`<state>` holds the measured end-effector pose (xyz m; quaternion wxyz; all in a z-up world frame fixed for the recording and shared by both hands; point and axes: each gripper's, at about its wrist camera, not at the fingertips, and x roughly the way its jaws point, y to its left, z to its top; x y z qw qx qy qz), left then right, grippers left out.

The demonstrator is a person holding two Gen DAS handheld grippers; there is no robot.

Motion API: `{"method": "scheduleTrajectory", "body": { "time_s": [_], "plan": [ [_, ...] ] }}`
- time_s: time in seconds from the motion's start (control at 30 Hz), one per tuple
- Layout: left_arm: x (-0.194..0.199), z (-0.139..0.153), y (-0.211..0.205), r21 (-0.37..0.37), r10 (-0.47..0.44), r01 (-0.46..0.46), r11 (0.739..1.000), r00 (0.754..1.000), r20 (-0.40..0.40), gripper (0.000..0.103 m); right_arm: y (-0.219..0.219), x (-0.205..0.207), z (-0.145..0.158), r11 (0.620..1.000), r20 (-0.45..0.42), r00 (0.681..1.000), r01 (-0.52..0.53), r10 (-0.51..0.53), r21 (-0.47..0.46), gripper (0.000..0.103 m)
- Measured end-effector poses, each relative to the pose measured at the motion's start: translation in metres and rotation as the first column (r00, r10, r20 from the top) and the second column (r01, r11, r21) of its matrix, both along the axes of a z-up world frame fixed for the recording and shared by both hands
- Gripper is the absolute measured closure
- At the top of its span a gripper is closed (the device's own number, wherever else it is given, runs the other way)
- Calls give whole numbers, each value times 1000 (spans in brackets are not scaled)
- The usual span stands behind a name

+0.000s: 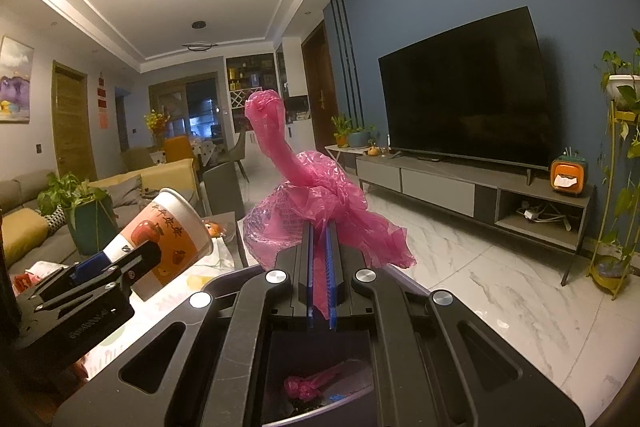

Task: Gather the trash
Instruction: 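Open both grippers to drop the cup and pink bag into the bin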

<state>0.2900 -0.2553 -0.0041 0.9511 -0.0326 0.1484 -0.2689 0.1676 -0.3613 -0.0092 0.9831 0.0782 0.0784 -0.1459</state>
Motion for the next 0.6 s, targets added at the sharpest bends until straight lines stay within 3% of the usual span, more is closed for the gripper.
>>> {"method": "scheduleTrajectory", "body": {
  "time_s": [0.5,0.6],
  "plan": [
    [8,-14,-14,-15,-44,43,999,998,-44,43,-5,10,-3,1000,-6,1000,-4,4,1,95],
    [9,-17,-12,-25,-59,58,998,997,-50,43,-4,12,-3,1000,-8,1000,-2,2,-4,83]
  ]
}}
